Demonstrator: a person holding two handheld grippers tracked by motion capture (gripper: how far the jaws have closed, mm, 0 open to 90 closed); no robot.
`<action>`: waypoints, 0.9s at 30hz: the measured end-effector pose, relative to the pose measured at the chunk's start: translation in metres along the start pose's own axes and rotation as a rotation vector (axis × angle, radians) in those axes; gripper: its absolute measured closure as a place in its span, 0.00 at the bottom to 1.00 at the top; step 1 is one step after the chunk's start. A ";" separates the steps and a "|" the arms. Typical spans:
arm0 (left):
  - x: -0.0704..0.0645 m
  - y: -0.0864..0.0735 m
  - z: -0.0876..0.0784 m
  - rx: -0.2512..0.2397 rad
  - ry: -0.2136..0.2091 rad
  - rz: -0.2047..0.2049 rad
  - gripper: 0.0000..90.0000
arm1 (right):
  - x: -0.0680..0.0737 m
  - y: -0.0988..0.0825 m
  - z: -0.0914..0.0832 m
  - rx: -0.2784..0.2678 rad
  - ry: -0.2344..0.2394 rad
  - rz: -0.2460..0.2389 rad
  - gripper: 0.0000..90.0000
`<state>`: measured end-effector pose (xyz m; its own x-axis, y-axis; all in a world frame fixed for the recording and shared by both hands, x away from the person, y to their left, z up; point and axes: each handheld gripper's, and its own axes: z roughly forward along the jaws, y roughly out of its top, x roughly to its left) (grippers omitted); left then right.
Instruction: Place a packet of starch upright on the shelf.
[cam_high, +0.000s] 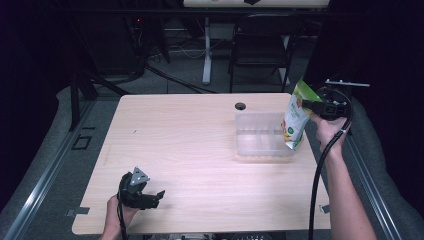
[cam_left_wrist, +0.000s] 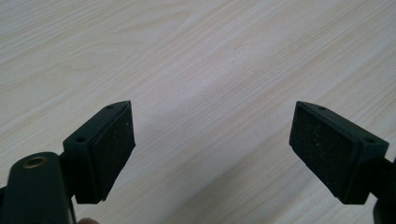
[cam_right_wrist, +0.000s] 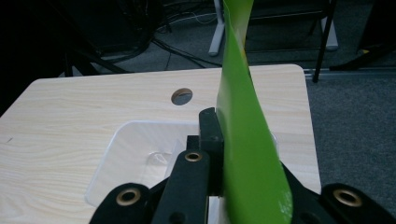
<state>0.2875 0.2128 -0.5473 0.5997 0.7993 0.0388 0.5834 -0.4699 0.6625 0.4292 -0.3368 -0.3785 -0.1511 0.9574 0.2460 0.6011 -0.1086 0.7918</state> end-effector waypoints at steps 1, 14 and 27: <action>0.000 0.000 0.000 0.000 0.000 0.001 0.16 | 0.000 -0.001 0.002 -0.002 -0.004 0.004 1.00; 0.000 0.000 0.001 0.008 -0.011 0.002 0.16 | -0.005 -0.013 0.022 0.003 0.013 0.095 1.00; -0.001 0.000 0.001 0.003 -0.012 0.002 0.16 | -0.002 -0.017 0.029 -0.019 0.052 0.137 1.00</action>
<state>0.2879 0.2117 -0.5482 0.6072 0.7939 0.0317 0.5838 -0.4729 0.6600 0.4422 -0.3295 -0.4090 -0.1094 0.9183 0.3805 0.6040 -0.2426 0.7592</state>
